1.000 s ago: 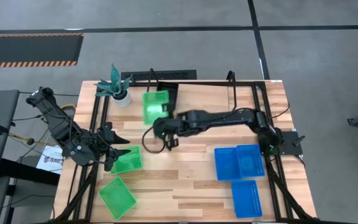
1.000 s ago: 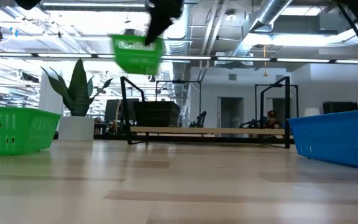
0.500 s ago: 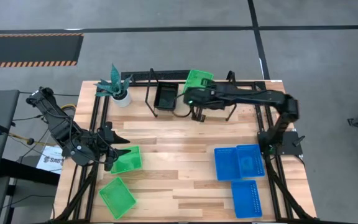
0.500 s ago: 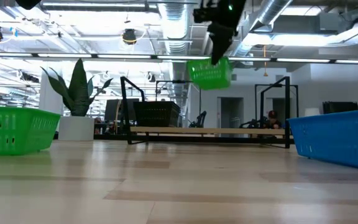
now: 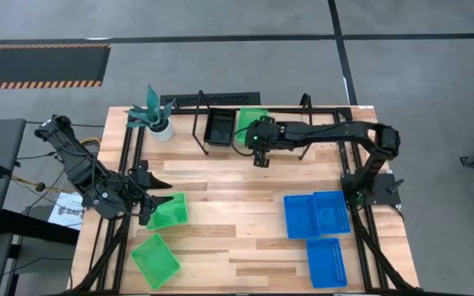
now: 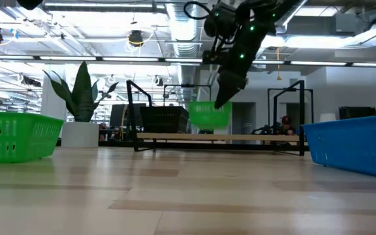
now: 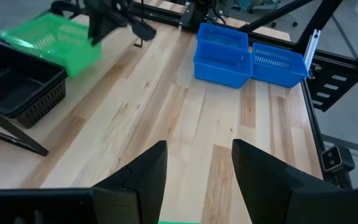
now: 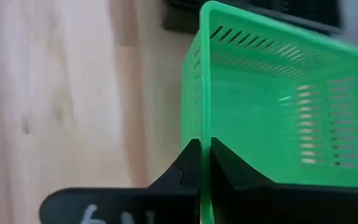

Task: Stack baskets on shelf by color
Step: Put the top green basket on the shelf

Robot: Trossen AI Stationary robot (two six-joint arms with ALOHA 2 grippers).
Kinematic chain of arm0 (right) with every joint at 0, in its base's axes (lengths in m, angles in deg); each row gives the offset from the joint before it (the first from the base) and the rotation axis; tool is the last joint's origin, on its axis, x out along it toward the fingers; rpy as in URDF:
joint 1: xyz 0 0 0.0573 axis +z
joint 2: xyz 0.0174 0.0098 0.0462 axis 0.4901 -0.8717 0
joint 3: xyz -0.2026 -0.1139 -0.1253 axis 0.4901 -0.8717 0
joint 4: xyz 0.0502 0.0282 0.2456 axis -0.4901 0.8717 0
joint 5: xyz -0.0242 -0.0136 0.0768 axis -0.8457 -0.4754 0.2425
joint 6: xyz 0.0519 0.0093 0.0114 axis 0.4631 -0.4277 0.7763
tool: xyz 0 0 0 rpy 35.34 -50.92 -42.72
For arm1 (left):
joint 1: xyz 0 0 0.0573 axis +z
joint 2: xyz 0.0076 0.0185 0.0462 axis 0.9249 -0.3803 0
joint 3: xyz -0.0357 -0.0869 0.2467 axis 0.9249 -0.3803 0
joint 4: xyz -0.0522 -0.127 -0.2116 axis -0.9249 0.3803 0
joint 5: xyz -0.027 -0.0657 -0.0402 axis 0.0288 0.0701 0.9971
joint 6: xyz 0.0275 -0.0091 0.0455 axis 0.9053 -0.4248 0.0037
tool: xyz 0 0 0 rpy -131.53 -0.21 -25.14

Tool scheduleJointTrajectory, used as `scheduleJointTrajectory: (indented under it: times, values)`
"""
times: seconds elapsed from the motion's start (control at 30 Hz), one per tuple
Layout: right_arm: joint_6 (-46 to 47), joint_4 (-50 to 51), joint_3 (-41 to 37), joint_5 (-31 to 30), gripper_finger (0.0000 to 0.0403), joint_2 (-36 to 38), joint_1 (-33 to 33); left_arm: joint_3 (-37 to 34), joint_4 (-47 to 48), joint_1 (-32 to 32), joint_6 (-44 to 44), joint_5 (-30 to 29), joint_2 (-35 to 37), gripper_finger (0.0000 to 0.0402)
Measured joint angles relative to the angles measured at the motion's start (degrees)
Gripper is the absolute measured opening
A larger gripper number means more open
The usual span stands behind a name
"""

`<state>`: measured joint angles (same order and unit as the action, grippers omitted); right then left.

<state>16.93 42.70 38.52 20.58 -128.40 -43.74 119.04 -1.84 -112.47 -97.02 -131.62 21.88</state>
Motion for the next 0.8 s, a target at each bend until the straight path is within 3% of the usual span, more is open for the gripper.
scheduleJointTrajectory:
  times: [0.33, 0.8]
  values:
    - [0.95, 1.05, -0.02, 1.52, 0.0023, -0.91, -0.46, 0.0, -0.01, 0.02, 0.06, -0.06, 0.0, 0.0169]
    - [2.67, 2.34, -0.02, 1.49, 0.0066, -1.58, -0.76, 0.0, 0.0, 0.01, 0.07, -0.19, 0.02, 0.0169]
